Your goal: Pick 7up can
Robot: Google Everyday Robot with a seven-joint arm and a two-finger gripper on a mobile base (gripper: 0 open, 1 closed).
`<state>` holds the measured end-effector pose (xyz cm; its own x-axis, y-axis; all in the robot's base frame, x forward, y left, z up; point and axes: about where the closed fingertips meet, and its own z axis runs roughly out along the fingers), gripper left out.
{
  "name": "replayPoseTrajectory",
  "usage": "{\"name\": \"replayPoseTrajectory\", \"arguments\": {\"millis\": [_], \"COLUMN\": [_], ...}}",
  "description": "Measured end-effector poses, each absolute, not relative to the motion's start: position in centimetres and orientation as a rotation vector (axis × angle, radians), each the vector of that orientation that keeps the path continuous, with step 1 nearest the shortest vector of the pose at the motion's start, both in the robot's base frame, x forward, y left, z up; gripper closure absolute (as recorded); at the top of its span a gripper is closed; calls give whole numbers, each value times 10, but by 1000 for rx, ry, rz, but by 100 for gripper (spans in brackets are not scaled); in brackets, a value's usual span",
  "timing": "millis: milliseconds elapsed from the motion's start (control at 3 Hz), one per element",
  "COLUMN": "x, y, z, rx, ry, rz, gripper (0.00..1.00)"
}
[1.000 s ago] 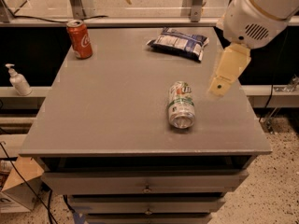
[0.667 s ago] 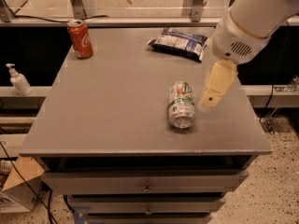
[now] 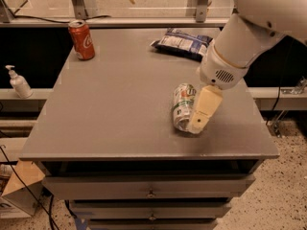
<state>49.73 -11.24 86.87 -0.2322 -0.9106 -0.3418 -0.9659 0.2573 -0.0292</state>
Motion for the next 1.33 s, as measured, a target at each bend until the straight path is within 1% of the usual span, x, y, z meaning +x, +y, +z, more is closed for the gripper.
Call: {"name": "replayPoseTrajectory", "arguments": {"millis": [667, 1000, 1333], "x": [507, 515, 520], "y": [-81, -84, -89], "z": [833, 826, 833], "rx": [-1732, -1701, -1691], "ry": [2215, 2229, 2219], "rz": [353, 349, 317], "gripper": [0, 16, 43]}}
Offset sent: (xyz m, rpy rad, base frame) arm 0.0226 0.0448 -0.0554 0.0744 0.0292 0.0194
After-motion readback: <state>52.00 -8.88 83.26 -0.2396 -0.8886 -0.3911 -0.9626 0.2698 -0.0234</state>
